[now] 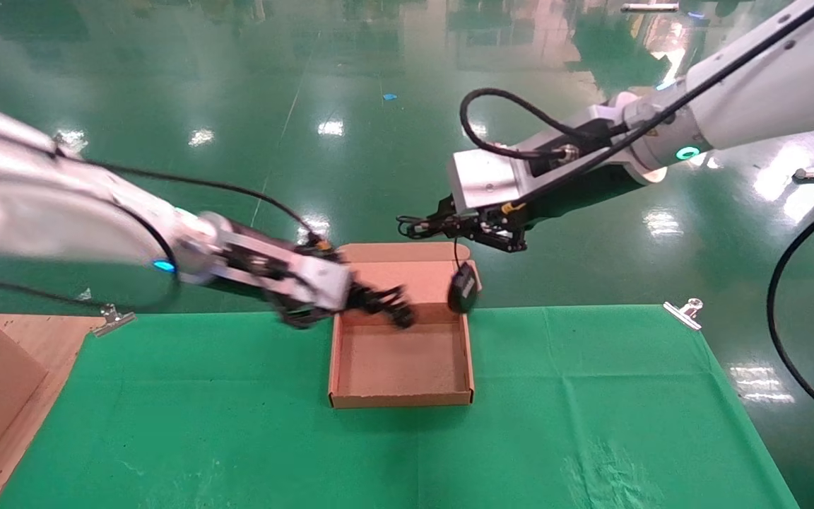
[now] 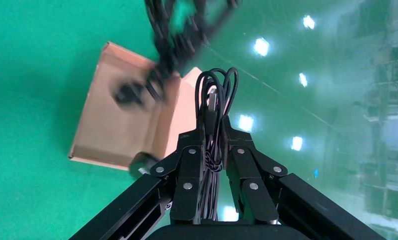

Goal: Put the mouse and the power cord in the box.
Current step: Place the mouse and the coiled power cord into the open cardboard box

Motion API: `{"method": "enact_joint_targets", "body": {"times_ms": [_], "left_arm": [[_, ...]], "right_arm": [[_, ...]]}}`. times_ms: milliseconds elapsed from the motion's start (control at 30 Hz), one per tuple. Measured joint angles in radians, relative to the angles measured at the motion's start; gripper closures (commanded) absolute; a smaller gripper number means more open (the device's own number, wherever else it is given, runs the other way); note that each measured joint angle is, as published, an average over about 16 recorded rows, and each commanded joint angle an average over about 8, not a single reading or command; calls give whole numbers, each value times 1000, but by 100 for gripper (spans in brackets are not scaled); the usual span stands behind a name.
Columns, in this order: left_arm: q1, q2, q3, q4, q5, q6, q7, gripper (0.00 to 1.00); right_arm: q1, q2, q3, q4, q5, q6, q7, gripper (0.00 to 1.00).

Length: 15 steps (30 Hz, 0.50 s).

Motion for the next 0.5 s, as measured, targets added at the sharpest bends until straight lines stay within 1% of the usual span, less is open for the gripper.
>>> {"method": "enact_joint_targets", "body": {"times_ms": [100,200,367,400,433,500], "left_arm": [[84,14,1,-50,-32,-117,13,100],[171,23,20,-112,-57,-242,11,100],[285,31,111,-218,-63,-398,-50,100],[301,31,135,-236,-62,-420,-68,96],[315,32,159,-254,-61,-438,-86,87],[338,31,207,-282,-59,-471,-125,62]], "right_arm": [[-8,16,5,3,10,-18,-9,100],[-23,34,8,9,18,-34,-15,100],[-59,66,13,25,29,-53,-22,100],[-67,72,14,29,31,-56,-24,100],[-75,77,14,32,32,-57,-25,100],[-91,87,15,38,35,-60,-27,100]]}}
